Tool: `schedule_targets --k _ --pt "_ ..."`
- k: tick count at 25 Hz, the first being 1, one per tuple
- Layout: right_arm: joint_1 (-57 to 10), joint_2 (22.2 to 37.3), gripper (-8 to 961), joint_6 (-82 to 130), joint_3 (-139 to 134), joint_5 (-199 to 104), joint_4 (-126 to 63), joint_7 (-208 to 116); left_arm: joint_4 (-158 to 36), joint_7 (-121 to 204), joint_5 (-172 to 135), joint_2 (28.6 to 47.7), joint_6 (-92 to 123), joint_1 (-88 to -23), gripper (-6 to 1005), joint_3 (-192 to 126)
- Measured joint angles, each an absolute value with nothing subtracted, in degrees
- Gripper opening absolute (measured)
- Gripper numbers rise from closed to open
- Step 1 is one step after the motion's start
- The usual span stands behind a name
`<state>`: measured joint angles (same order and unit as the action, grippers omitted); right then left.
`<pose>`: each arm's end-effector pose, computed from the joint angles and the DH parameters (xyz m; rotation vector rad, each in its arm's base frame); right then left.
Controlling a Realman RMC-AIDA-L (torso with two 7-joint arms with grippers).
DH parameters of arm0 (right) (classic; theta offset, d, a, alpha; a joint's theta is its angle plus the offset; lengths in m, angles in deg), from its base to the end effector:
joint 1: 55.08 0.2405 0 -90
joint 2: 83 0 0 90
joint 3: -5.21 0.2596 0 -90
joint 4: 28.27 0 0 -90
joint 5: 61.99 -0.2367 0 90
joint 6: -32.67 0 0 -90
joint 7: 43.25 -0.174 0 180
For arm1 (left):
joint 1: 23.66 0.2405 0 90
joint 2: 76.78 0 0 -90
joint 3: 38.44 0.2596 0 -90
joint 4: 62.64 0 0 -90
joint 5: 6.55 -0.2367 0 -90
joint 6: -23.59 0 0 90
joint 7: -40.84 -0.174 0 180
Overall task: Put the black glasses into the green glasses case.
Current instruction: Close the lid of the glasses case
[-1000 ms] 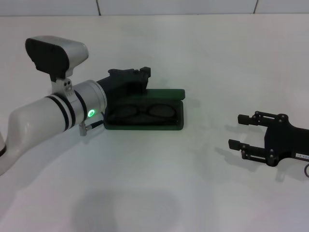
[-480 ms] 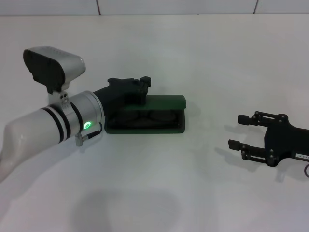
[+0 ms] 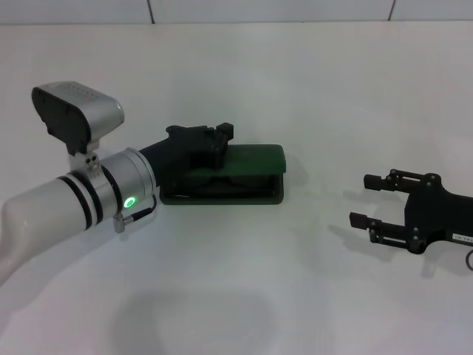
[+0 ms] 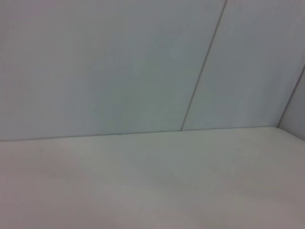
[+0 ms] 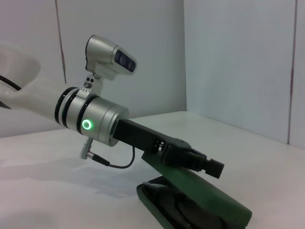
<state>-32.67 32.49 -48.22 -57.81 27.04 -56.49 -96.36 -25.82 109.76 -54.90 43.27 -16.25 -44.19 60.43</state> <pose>0.2989 0.3305 -0.0568 -2.6717 0.2739 0.6860 -0.2629 0.3814 -0.1245 -2.2832 -0.8917 -0.6785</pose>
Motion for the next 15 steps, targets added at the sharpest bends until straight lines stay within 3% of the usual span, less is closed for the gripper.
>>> schedule_targets --k 15 --pt "-32.20 32.49 653 -48.10 -57.81 26.96 -56.44 -96.51 -26.61 105.73 -54.03 43.22 -18.44 -43.14 53 60.44"
